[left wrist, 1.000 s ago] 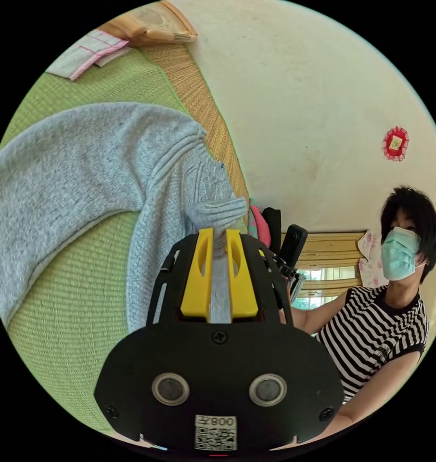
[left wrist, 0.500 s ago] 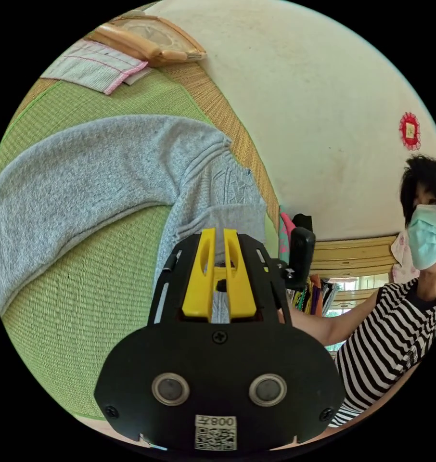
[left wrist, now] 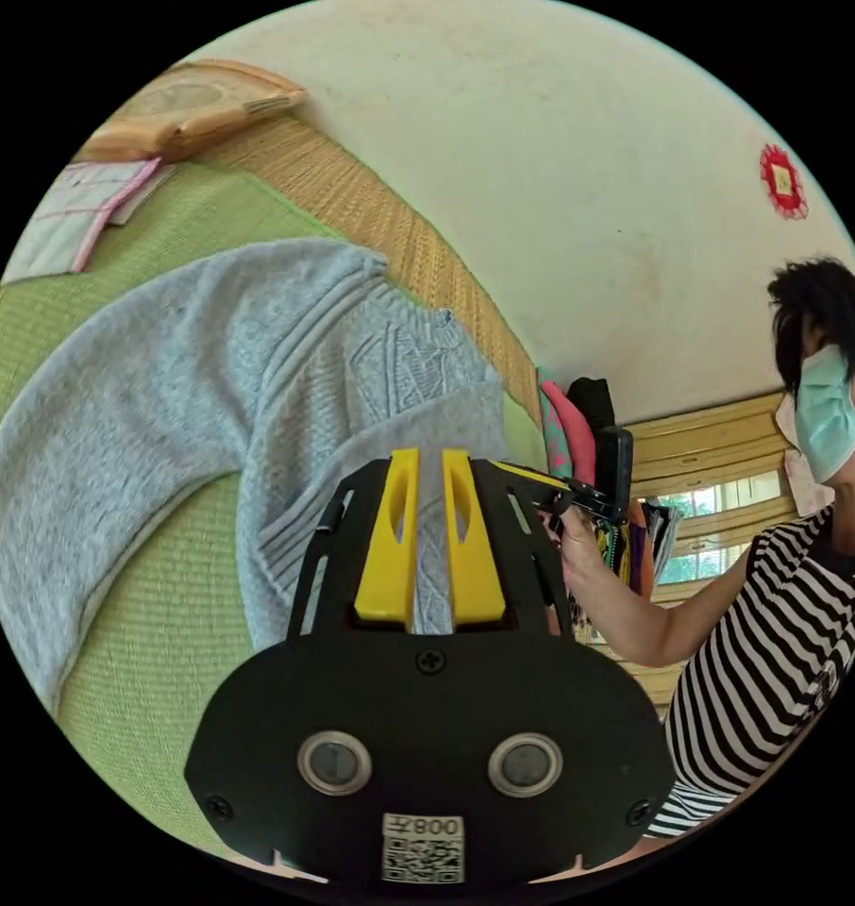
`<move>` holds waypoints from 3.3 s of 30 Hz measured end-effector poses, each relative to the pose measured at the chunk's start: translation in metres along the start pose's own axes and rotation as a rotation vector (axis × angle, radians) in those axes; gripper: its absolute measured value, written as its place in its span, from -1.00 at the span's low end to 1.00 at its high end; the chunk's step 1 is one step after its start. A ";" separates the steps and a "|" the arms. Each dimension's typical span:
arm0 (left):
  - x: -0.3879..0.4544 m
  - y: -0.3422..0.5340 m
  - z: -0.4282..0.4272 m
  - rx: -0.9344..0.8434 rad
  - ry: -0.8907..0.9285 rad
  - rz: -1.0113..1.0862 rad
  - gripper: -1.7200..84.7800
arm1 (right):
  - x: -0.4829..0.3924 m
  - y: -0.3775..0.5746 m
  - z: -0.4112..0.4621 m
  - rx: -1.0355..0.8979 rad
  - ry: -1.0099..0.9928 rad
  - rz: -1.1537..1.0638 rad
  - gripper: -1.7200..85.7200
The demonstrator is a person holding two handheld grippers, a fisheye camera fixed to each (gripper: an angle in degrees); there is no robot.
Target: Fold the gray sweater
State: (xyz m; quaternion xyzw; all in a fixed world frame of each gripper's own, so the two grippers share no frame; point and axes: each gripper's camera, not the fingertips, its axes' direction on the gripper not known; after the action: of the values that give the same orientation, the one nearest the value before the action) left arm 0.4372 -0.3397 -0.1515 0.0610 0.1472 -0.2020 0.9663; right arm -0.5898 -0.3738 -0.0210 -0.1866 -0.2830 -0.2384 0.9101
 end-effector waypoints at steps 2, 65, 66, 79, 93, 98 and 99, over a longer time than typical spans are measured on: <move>0.017 -0.030 0.039 -0.078 0.061 0.102 -0.82 | 0.019 0.009 -0.026 0.052 0.074 0.083 -0.95; -0.334 0.405 -0.073 0.808 -0.058 -0.890 -0.73 | -0.173 -0.103 0.106 -0.311 -0.081 -0.408 -0.97; -0.338 0.412 -0.075 0.830 -0.062 -0.904 -0.73 | -0.175 -0.104 0.117 -0.331 -0.085 -0.412 -0.97; -0.373 0.451 -0.077 0.894 -0.019 -0.910 -0.88 | -0.141 -0.099 0.163 -0.387 -0.094 -0.381 -0.97; -0.197 0.233 -0.039 0.508 0.134 0.030 -0.90 | 0.003 -0.085 0.086 -0.106 -0.431 -0.114 -0.82; -0.116 0.192 0.069 0.136 0.089 0.221 -0.90 | 0.077 -0.067 0.034 0.058 -0.540 -0.046 -0.76; -0.110 0.191 0.079 0.108 0.084 0.223 -0.90 | 0.095 -0.059 0.030 0.074 -0.572 -0.021 -0.74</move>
State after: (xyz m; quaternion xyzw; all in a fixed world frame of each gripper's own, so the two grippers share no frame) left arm 0.4397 -0.1385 -0.0311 0.1372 0.1687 -0.0981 0.9711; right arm -0.5652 -0.4385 0.0715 -0.2099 -0.5386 -0.1751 0.7969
